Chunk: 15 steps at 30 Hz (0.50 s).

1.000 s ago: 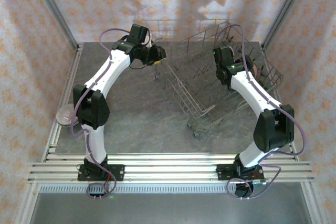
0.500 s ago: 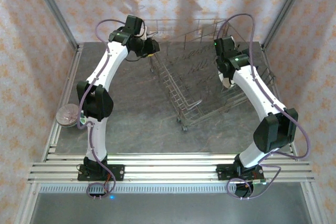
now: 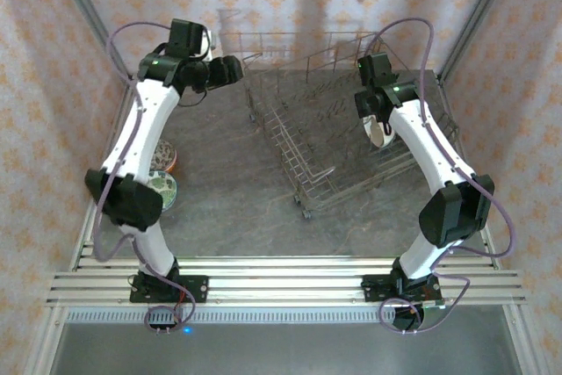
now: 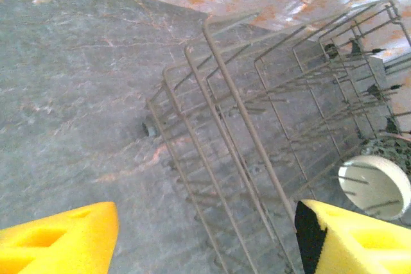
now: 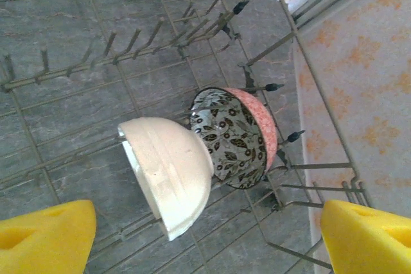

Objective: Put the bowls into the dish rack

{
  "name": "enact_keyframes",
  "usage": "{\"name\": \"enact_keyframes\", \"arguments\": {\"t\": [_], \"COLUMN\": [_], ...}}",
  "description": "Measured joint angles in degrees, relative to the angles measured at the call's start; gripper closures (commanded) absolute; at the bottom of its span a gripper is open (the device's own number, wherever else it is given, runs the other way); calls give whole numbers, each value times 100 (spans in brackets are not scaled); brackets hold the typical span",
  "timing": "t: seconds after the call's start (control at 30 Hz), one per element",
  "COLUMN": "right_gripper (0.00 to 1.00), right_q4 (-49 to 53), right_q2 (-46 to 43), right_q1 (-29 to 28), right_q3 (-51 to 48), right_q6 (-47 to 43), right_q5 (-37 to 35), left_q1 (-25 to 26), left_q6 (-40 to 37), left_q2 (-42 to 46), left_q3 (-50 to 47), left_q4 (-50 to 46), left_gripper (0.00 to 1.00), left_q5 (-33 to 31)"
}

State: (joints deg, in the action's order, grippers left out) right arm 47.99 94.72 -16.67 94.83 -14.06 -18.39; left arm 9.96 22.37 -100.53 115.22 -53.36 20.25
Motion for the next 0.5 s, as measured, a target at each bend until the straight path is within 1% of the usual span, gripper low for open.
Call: {"name": "enact_keyframes", "arguments": {"t": [0.1, 0.2, 0.37, 0.5], "right_gripper": [11, 11, 12, 13], "right_q4": [11, 42, 92, 94], "right_q2": [0, 0, -4, -4], "right_q1": [0, -2, -4, -31], "right_q3": [-24, -61, -94, -94], "right_q6": [107, 208, 352, 385], "right_q5": [205, 426, 752, 901], "left_q1": [-42, -358, -1344, -2124], "left_q6": [2, 17, 114, 146], "left_q2": [811, 1652, 3003, 3506], "left_q3": [-776, -1696, -3440, -4503], "left_q4": [-24, -184, -566, -804], "left_gripper": [27, 28, 32, 34], "left_q5": [-155, -396, -791, -850]}}
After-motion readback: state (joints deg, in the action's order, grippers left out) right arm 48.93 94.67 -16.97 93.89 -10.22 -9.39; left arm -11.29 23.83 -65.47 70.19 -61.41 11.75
